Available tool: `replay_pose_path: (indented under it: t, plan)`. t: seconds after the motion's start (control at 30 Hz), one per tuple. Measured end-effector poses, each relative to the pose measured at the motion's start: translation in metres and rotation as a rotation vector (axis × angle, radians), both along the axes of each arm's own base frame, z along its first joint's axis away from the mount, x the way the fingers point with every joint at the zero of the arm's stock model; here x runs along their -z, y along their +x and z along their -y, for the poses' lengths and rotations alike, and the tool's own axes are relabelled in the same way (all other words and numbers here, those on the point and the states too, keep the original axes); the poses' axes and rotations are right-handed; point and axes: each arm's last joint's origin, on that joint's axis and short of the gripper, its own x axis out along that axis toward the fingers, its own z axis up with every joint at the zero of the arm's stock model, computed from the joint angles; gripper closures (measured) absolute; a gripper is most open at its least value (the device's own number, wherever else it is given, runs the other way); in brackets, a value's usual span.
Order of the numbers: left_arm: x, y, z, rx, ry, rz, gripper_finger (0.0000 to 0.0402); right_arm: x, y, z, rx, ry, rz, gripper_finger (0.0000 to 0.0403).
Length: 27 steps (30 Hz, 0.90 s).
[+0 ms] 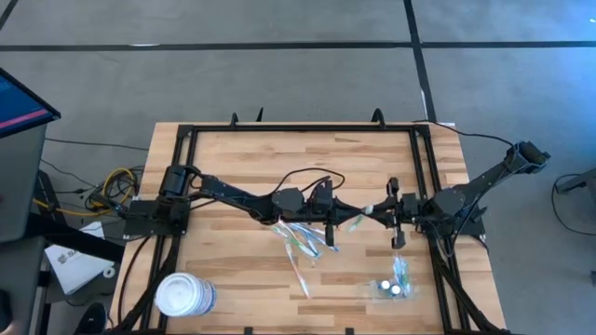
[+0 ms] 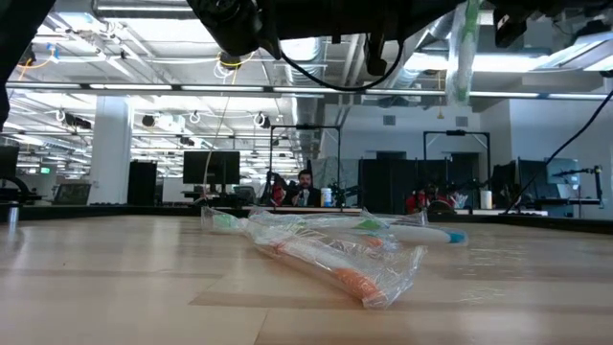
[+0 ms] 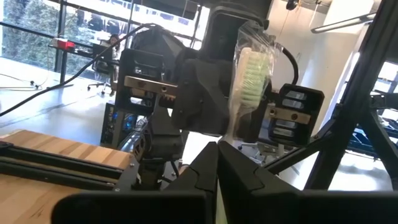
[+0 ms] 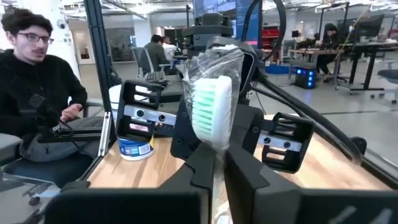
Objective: Pick & Place toothbrushing station
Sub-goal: Put the green toothbrush into the transparent organizer
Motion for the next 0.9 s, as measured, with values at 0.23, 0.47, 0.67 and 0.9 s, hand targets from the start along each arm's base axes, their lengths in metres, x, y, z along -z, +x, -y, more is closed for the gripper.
replay_pose_path:
  t: [0.23, 0.47, 0.67, 0.9]
  plan:
    - [0.0, 0.0, 0.0, 0.001, 0.001, -0.004, 0.0393, 0.0, 0.0, -0.001, -0.028, -0.007, 0.0, 0.0396]
    - [0.0, -0.001, 0.0, 0.001, 0.002, -0.016, 0.0379, 0.0, -0.002, 0.0, -0.052, -0.009, -0.004, 0.0399]
    - [-0.006, -0.003, -0.001, -0.004, 0.004, -0.042, 0.0366, 0.0, -0.006, 0.0, -0.081, 0.008, -0.015, 0.04]
    - [-0.008, -0.008, -0.002, -0.008, 0.009, -0.092, 0.0362, -0.002, -0.01, -0.005, -0.147, 0.018, -0.008, 0.0401]
